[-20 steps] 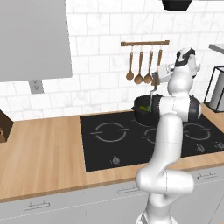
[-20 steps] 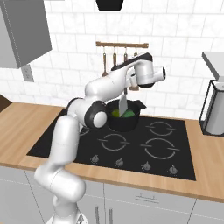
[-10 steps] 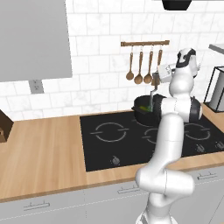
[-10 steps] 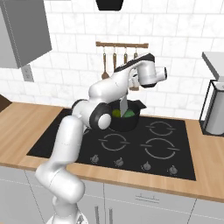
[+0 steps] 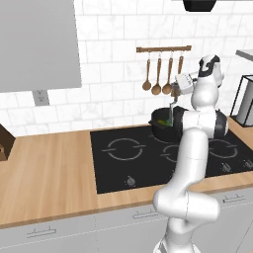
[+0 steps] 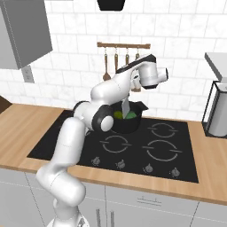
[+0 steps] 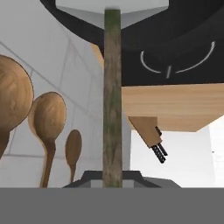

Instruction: Put the broccoli and lime in the pot. Retrieve the spatula and lightly stir the vegetables in the pot.

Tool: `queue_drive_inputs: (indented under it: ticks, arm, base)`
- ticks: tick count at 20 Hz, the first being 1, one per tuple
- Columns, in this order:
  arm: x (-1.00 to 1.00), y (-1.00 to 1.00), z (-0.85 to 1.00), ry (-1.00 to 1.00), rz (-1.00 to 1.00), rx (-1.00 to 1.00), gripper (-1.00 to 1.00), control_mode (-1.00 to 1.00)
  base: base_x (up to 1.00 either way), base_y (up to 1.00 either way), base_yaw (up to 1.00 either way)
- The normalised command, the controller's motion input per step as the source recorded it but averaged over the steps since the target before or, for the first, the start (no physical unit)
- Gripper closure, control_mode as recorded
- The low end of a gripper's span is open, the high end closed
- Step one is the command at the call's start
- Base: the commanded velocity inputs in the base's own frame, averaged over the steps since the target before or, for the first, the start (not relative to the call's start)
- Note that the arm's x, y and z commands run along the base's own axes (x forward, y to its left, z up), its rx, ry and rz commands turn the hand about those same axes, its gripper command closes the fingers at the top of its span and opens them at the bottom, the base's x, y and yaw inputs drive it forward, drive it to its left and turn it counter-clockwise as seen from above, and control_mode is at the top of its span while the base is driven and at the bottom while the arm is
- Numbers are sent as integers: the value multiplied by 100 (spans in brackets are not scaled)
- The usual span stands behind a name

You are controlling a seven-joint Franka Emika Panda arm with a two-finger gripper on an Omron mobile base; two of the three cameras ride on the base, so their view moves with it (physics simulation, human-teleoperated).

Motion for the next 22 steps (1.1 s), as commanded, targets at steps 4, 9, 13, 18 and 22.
queue_drive_inputs:
  ticks: [4,9,13,18,22]
  arm:
    - [24,12,-11,0,7,0,100,-100]
    - [20,5,-71,0,7,8,100,-100]
    - [5,0,-96,0,6,10,100,-100]
    - [0,0,-25,0,4,3,100,-100]
    - [-4,0,-43,3,1,0,100,-100]
  base:
    - [0,0,0]
    - [0,0,0]
    - [0,0,0]
    - [0,0,0]
    - [0,0,0]
